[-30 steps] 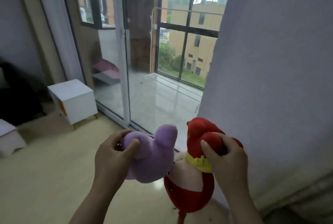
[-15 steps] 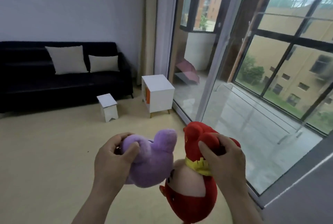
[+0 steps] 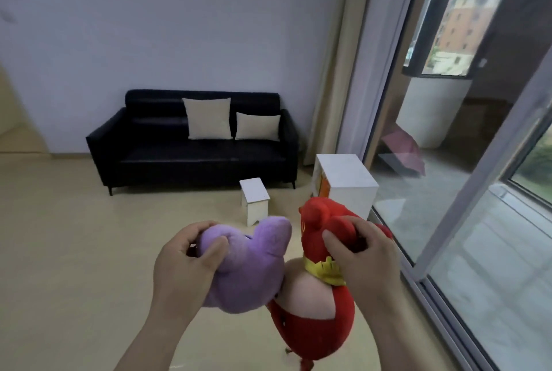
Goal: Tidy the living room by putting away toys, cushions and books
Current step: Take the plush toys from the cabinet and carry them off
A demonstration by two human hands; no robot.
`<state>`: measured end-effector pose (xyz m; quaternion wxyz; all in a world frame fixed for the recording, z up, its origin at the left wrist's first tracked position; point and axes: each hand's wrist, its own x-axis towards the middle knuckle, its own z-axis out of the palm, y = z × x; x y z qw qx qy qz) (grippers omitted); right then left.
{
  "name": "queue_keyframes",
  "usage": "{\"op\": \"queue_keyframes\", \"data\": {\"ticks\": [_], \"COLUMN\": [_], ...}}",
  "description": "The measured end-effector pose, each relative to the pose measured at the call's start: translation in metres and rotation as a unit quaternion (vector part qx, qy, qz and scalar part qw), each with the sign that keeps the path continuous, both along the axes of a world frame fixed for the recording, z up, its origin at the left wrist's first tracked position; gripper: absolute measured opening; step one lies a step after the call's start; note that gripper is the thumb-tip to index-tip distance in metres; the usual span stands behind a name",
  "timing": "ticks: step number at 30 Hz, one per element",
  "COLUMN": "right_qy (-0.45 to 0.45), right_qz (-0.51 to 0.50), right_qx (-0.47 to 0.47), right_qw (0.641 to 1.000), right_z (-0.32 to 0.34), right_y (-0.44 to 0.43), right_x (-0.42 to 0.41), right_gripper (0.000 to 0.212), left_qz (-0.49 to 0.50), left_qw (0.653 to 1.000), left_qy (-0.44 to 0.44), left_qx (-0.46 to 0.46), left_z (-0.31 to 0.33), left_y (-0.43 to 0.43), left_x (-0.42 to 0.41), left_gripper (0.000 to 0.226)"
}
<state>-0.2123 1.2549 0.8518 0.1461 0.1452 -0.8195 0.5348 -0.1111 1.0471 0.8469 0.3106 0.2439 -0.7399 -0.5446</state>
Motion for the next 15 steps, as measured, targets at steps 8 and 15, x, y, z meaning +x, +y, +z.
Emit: {"op": "queue_keyframes", "data": {"ticks": [8, 15], "right_qy": [0.006, 0.018], "right_qz": [0.054, 0.058], "right_qx": [0.024, 0.023], "right_qw": [0.998, 0.998], "right_z": [0.002, 0.000], "right_y": [-0.131, -0.262], "right_x": [-0.080, -0.124], "right_gripper": [0.017, 0.028], "left_qz": [0.067, 0.061], "left_qw": [0.998, 0.998], "left_qy": [-0.018, -0.008], "left_qx": [-0.001, 0.015], "left_z": [-0.012, -0.011], "left_y": [-0.120, -0.246], "left_x": [-0.058, -0.104], "left_gripper": [0.018, 0.026]}}
